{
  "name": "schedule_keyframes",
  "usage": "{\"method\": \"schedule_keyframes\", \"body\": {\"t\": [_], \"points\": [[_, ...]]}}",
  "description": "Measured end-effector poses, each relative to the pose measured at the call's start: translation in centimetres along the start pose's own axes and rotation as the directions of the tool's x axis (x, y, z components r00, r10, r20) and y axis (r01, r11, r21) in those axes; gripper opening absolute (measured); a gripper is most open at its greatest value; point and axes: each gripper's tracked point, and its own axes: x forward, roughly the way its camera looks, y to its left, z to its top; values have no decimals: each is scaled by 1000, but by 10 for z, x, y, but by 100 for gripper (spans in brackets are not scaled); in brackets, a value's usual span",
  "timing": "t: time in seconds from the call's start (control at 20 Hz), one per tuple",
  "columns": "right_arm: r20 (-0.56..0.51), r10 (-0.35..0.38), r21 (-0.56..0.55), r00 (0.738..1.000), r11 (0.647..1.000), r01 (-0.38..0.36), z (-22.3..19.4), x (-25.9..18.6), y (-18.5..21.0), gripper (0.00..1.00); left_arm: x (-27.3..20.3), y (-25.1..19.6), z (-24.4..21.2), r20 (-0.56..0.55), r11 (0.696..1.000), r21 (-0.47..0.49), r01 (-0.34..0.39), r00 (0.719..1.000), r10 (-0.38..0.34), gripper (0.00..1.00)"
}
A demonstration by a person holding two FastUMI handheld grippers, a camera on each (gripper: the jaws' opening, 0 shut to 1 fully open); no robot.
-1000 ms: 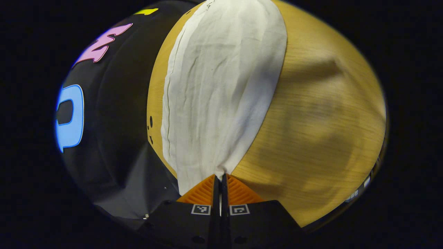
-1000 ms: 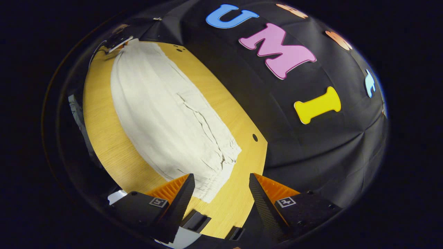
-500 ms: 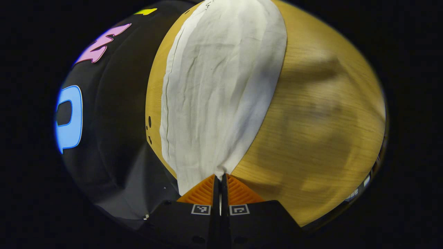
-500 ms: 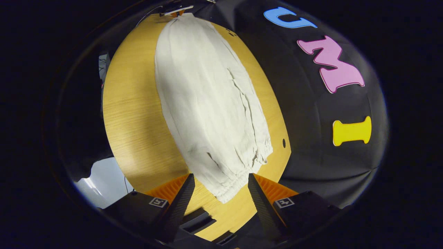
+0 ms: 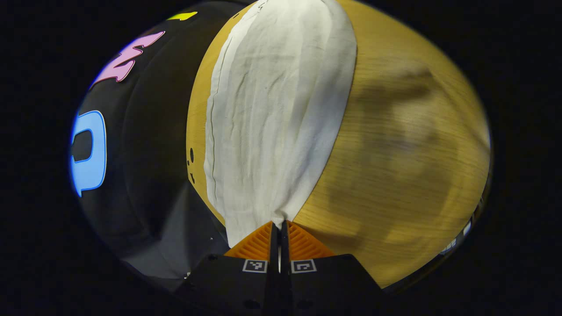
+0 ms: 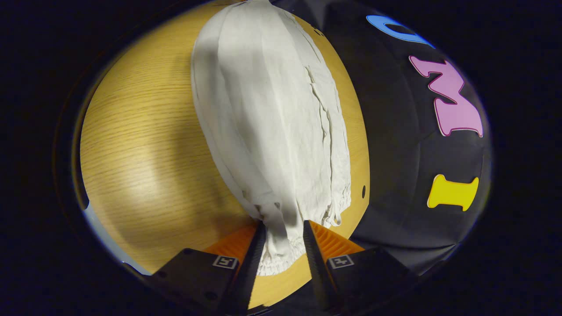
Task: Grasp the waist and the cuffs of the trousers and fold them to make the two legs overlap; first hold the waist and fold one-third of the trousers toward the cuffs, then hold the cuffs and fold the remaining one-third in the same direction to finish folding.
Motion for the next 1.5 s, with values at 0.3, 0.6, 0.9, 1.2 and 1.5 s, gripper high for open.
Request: {"method": "schedule_keyframes", "body": {"t": [0.3,0.6,0.9,1.2,1.5], "points": [[-20,43,20,999,999,-43,-4,-1,11,6,4,1,-2,-25,998,-50,-46,999,45,5],[15,-17,48,1000,999,16,-6,-18,11,6,3,1,-4,-55,976,-214,-52,998,41,2],[51,-144,159,988,978,135,6,-42,-28,5,-14,14,20,-75,894,-421,-154,988,135,5],[47,-303,335,952,903,271,27,-42,-120,5,-22,83,38,-94,799,-548,-249,967,237,5],[25,-333,455,943,844,285,37,-6,-162,5,-1,135,57,-109,681,-678,-275,955,277,5]]}}
